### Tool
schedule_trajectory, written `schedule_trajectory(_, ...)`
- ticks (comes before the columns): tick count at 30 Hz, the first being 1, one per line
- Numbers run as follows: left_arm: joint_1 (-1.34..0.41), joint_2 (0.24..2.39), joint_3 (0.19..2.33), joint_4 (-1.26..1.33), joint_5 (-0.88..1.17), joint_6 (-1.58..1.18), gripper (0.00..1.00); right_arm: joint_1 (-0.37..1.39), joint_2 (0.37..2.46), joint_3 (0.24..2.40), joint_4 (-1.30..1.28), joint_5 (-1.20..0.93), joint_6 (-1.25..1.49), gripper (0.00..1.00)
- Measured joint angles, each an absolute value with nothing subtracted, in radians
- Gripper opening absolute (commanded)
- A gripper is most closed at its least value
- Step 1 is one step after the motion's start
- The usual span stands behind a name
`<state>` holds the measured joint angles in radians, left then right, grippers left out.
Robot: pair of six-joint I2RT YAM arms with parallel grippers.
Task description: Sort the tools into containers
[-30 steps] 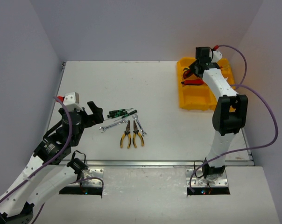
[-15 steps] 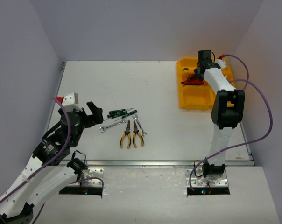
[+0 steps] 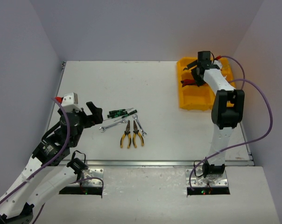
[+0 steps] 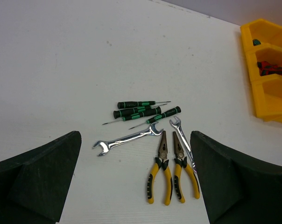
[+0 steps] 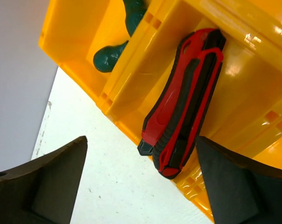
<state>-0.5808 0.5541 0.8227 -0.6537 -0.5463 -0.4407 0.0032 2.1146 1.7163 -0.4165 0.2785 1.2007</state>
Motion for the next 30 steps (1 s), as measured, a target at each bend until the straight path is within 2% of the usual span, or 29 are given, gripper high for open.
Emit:
schedule_trajectory(8, -0.581, 0.554, 0.823, -0.654, -0.546, -0.440, 1.00, 0.003, 2.009, 1.714, -0.405, 0.257, 1.120, 0.99)
schedule_trajectory(13, -0.581, 0.554, 0.823, -0.654, -0.555, -0.441, 1.00, 0.040, 1.985, 1.780, -0.447, 0.231, 0.931, 0.99)
schedule_trajectory(16, -0.581, 0.559, 0.823, -0.655, -0.571, -0.443, 1.00, 0.137, 1.931, 1.737, -0.468, 0.232, 0.752, 0.99)
schedule_trajectory(21, -0.581, 0.594, 0.823, -0.656, -0.594, -0.449, 1.00, 0.376, 1.762, 1.476, -0.447, 0.141, 0.565, 0.99)
schedule_trajectory(25, -0.580, 0.629, 0.823, -0.657, -0.597, -0.450, 1.00, 0.511, 1.728, 1.351, -0.473, 0.118, 0.495, 0.92)
schedule_trajectory(27, -0.580, 0.643, 0.823, -0.658, -0.598, -0.450, 1.00, 0.566, 1.745, 1.332, -0.492, 0.125, 0.474, 0.83)
schedule_trajectory(30, -0.575, 0.654, 0.823, -0.658, -0.599, -0.450, 1.00, 0.637, 1.777, 1.330, -0.512, 0.129, 0.470, 0.75)
